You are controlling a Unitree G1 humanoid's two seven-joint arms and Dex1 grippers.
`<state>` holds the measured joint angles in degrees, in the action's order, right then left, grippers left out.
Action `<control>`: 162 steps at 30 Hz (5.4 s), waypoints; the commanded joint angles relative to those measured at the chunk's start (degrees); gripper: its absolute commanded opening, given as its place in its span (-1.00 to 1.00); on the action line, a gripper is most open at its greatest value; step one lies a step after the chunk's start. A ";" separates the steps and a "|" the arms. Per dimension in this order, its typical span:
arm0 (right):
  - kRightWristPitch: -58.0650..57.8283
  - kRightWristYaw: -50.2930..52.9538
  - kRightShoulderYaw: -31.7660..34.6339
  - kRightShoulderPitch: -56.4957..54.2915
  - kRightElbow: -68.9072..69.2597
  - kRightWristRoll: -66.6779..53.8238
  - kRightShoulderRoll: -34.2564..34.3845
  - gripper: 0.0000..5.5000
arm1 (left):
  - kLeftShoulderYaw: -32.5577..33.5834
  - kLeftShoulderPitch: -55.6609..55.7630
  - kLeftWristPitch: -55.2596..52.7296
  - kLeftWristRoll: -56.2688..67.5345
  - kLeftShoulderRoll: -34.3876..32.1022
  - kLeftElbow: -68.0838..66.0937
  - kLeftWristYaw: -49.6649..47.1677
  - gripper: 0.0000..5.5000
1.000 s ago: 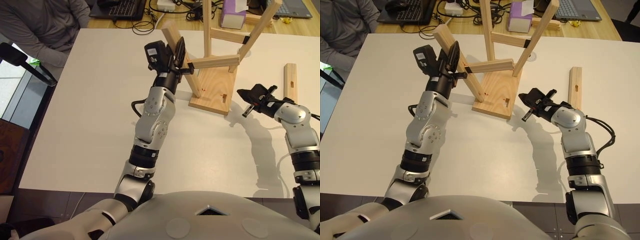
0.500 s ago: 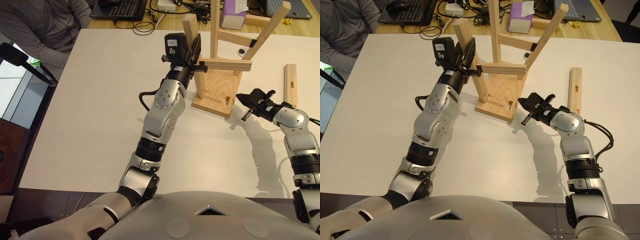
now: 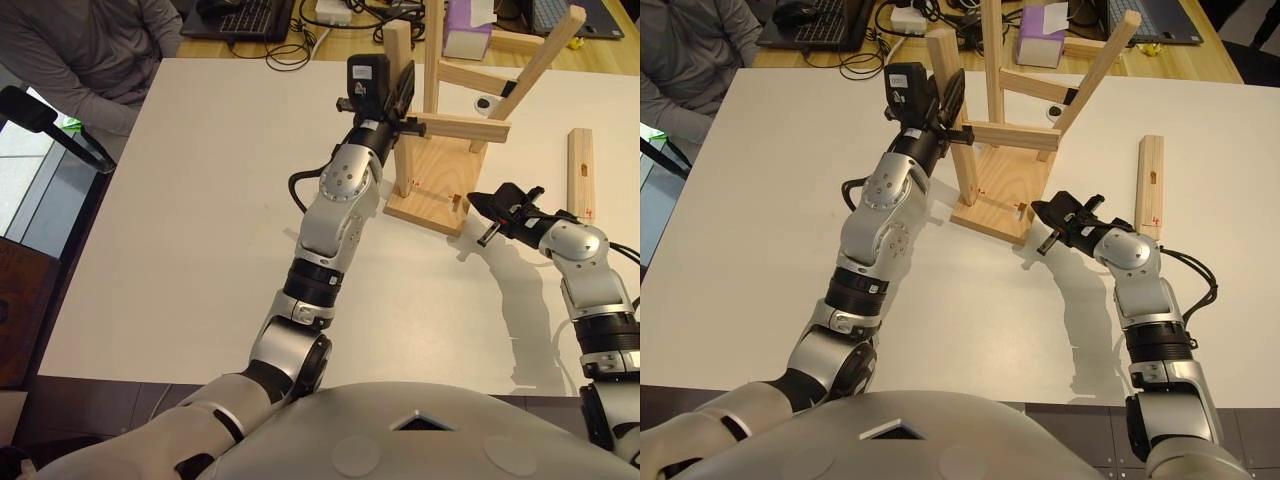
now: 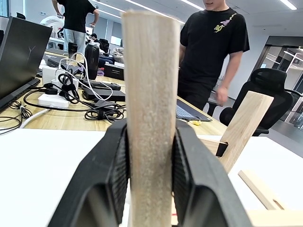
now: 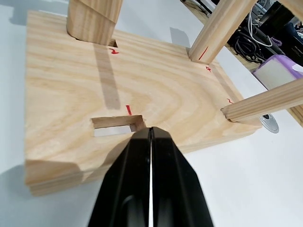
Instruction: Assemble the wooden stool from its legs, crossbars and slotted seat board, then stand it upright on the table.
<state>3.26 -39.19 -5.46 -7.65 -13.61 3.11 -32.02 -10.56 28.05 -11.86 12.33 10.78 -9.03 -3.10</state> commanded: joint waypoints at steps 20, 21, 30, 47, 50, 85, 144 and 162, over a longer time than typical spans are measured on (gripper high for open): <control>1.10 -1.38 -0.32 0.20 -0.34 0.36 -1.40 -1.00 | -5.28 -11.10 16.74 -7.25 0.44 -4.71 1.36 -0.63; 1.19 -1.63 -0.25 0.05 -0.48 0.33 -1.65 -1.00 | -5.07 -11.96 18.10 -7.17 -0.07 -5.20 1.40 -0.63; 3.28 -4.45 0.28 -2.39 -3.90 0.23 -4.67 -1.00 | -6.30 -17.99 29.65 -9.74 -3.44 -10.38 -0.09 -0.63; 4.15 -3.55 -0.17 -2.06 -4.19 0.16 -3.70 -1.00 | -3.63 -15.42 14.08 -1.93 -0.85 -13.62 1.05 -0.63; 4.12 -3.66 -0.28 -2.00 -4.01 0.21 -3.63 -1.00 | -0.65 -15.30 12.42 2.56 -0.47 -15.26 1.32 -0.63; 2.90 -2.11 0.22 -2.03 -2.45 -0.73 -1.37 -1.00 | -5.46 -12.97 15.79 -6.27 -3.13 -11.20 1.77 -0.63; -17.22 24.70 24.65 -8.76 -25.08 -10.73 -0.02 0.15 | 19.09 -20.27 34.84 -11.69 -11.40 2.80 -5.19 0.33; -33.38 34.17 29.85 -16.51 -25.74 -19.77 5.19 0.69 | 17.08 -19.19 37.51 -13.86 -11.11 0.30 -4.89 0.33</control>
<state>-28.36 -6.69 24.84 -23.59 -38.03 -17.55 -27.23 6.77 8.10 25.46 -1.26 -0.44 -7.97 -8.11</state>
